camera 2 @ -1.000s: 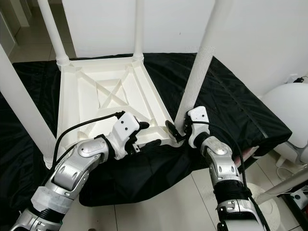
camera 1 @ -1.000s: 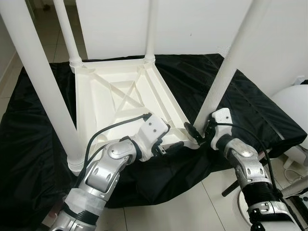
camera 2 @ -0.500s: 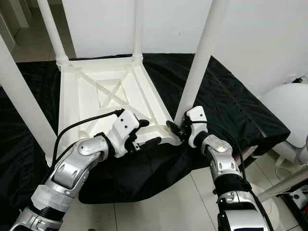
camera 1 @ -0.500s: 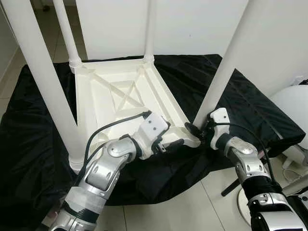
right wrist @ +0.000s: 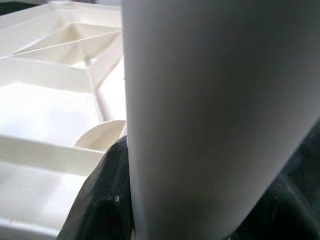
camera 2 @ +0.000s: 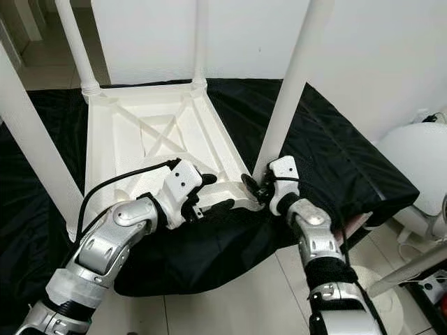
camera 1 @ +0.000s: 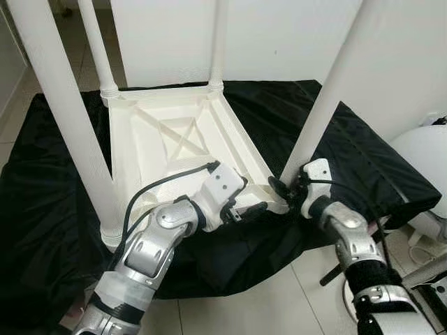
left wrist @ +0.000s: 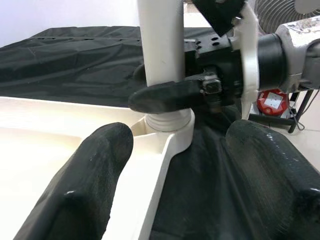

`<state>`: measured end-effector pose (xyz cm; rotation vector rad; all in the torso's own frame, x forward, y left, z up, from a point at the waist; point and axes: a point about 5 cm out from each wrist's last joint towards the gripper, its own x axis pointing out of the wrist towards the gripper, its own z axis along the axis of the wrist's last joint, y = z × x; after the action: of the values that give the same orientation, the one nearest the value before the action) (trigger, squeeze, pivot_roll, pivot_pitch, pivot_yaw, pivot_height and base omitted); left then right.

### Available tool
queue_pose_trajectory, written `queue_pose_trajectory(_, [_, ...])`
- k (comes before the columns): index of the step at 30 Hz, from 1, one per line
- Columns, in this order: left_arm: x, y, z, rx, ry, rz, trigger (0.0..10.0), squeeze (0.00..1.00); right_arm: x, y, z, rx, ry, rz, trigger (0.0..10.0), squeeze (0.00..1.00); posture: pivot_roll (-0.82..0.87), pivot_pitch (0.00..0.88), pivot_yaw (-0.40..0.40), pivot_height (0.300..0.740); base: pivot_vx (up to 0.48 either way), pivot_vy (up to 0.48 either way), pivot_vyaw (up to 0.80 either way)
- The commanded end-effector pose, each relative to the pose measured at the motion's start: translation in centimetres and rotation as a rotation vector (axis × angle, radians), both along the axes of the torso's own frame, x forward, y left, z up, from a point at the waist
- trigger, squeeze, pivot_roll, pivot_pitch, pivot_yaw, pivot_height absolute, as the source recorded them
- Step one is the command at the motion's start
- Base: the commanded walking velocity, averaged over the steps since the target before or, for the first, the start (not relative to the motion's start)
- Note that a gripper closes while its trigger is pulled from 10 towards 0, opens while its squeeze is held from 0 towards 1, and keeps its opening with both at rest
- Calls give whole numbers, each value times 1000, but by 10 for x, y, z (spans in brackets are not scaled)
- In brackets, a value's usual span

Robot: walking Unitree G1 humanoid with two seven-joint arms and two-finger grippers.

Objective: Building children table

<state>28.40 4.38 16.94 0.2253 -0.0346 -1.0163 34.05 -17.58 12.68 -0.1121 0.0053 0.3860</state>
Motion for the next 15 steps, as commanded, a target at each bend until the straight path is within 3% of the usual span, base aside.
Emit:
queue_pose_trajectory(1, [-2, 0, -4, 12, 0, 32, 10000, 0, -8, -5, -18, 28, 89, -142, 10000, 0, -2, 1, -61, 740, 0, 0, 0])
queue_pose_trajectory(5, [-2, 0, -4, 12, 2, 31, 10000, 0, -11, 0, -19, 57, 93, -183, 10000, 0, -3, 2, -60, 740, 0, 0, 0])
queue_pose_trajectory(7, [-4, 0, -5, 15, 5, 28, 10000, 0, -19, 11, -22, 111, 98, -292, 10000, 0, -4, 2, -59, 740, 0, 0, 0])
queue_pose_trajectory(9, [-4, 0, -5, 15, 5, 28, 10000, 0, -19, 11, -22, 111, 98, -292, 10000, 0, -4, 2, -59, 740, 0, 0, 0])
queue_pose_trajectory(15, [-6, -1, -7, 25, 8, 12, 10000, 0, -34, 38, -21, 239, 87, -560, 10000, 0, -4, 0, -55, 740, 0, 0, 0])
